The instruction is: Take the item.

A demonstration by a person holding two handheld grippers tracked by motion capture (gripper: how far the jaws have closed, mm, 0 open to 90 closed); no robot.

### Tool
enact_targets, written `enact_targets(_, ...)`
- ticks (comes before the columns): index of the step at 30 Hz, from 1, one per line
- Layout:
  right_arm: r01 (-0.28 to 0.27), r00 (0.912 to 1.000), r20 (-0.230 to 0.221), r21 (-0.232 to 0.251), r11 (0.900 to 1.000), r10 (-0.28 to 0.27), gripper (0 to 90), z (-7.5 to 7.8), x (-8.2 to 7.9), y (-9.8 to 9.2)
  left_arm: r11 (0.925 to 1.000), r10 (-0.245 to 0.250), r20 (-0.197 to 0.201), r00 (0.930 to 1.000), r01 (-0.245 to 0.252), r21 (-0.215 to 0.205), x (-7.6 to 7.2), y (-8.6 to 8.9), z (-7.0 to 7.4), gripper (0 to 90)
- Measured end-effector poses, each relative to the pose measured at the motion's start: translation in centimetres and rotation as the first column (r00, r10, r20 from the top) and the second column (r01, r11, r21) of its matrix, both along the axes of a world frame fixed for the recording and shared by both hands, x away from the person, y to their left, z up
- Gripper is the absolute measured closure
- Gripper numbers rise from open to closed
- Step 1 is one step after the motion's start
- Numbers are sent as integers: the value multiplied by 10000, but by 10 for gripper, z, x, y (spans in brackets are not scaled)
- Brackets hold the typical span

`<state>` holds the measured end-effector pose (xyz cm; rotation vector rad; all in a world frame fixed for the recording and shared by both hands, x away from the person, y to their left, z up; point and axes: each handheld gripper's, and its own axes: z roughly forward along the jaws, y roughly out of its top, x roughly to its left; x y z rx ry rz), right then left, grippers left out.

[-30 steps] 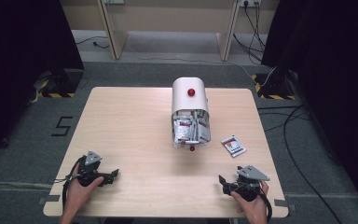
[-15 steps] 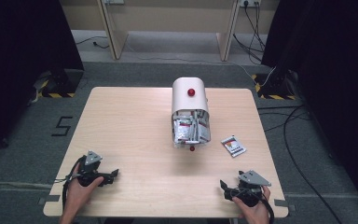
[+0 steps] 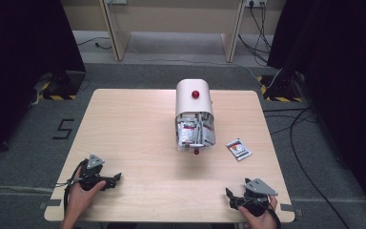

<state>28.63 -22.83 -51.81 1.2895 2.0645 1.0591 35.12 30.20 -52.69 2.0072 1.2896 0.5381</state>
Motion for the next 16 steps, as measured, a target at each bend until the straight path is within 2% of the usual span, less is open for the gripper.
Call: enact_targets(16, 68, 10000, 66, -117, 9999, -68, 165, -3, -5, -1, 10000, 2, 3, 10000, -2, -2, 0, 0, 0, 0)
